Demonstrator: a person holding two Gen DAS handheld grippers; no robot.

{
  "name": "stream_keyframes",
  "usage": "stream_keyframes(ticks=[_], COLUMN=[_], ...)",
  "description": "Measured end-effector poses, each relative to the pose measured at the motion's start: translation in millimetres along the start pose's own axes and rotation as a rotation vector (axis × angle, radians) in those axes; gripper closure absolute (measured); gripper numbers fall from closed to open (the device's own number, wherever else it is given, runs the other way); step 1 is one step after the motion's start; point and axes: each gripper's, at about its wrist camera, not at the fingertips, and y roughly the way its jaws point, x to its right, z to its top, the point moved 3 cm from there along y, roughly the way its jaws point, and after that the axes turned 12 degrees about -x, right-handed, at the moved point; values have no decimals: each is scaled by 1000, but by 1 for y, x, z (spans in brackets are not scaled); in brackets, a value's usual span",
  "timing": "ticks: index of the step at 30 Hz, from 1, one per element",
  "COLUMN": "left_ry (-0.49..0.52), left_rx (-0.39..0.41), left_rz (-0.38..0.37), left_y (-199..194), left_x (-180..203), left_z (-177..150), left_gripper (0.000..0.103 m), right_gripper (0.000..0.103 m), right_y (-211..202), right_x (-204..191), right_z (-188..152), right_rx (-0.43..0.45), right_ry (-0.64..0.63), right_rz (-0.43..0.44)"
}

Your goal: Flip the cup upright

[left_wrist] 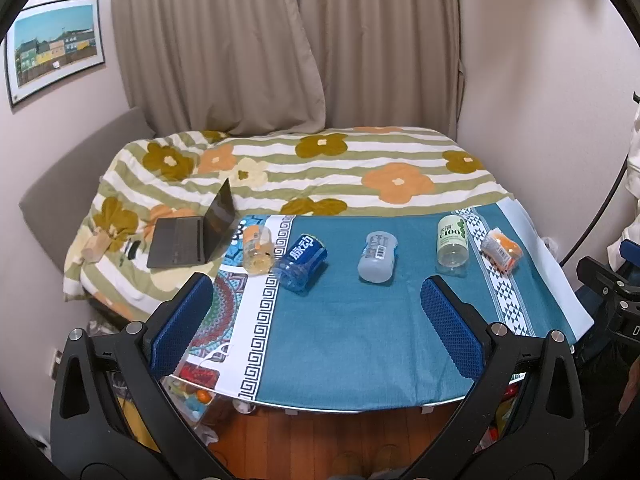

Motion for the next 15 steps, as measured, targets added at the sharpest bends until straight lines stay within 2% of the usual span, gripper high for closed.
stream_keyframes(ticks=[15], left_ry=[0], left_rx=[-4], left_rz=[-1], left_y=[1], left_x=[1], left_z=[5], left_gripper=[0], right_gripper=[0], right_y=[0], right_x=[0], right_z=[1], right_rx=[-1], right_ry=[3], right_rz=[1])
